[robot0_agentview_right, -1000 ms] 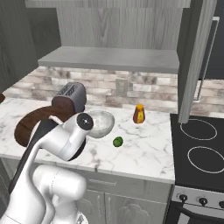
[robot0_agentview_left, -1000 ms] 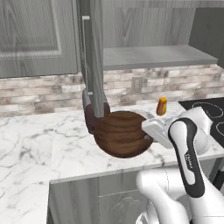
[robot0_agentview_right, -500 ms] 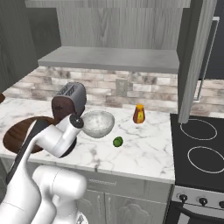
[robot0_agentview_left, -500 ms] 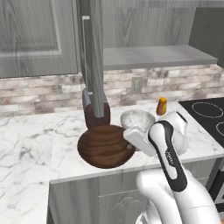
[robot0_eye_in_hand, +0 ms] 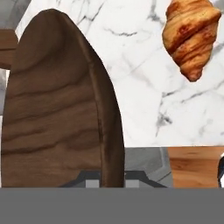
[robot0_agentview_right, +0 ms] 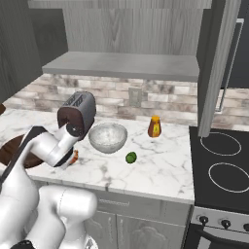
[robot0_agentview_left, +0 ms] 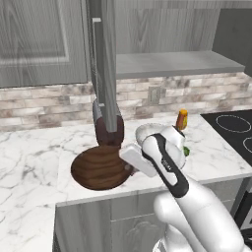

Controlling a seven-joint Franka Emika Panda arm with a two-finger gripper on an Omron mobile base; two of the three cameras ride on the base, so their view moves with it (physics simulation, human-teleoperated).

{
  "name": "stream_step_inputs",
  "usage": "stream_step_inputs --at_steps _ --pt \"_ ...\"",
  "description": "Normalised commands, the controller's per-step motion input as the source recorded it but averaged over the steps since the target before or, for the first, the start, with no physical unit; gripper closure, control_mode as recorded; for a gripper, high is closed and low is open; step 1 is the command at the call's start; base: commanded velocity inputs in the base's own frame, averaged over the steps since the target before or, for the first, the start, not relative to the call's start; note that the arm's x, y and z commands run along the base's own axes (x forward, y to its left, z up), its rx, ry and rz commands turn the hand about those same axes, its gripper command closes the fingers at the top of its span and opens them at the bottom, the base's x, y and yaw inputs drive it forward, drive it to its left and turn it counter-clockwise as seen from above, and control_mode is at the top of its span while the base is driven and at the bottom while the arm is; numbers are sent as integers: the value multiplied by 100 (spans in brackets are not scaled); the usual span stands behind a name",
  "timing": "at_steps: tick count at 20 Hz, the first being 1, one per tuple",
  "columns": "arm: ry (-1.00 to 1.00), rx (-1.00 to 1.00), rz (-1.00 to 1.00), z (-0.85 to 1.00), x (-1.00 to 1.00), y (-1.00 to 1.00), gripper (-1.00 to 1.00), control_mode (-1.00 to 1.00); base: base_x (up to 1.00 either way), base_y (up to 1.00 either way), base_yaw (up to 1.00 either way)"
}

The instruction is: Pick both bowls and place them on the counter. Then place the avocado in one bowl and place the croissant in the other bowl.

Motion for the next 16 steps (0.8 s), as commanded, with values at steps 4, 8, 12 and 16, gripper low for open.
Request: stream_step_inputs --at_steps 4,8,12,16 --pt "1 0 0 -31 44 33 100 -100 0 0 0" --pt "0 0 0 -32 44 37 100 -100 0 0 0" --pt "0 0 0 -21 37 34 100 -100 0 0 0" --pt "0 0 1 -18 31 31 100 -100 0 0 0"
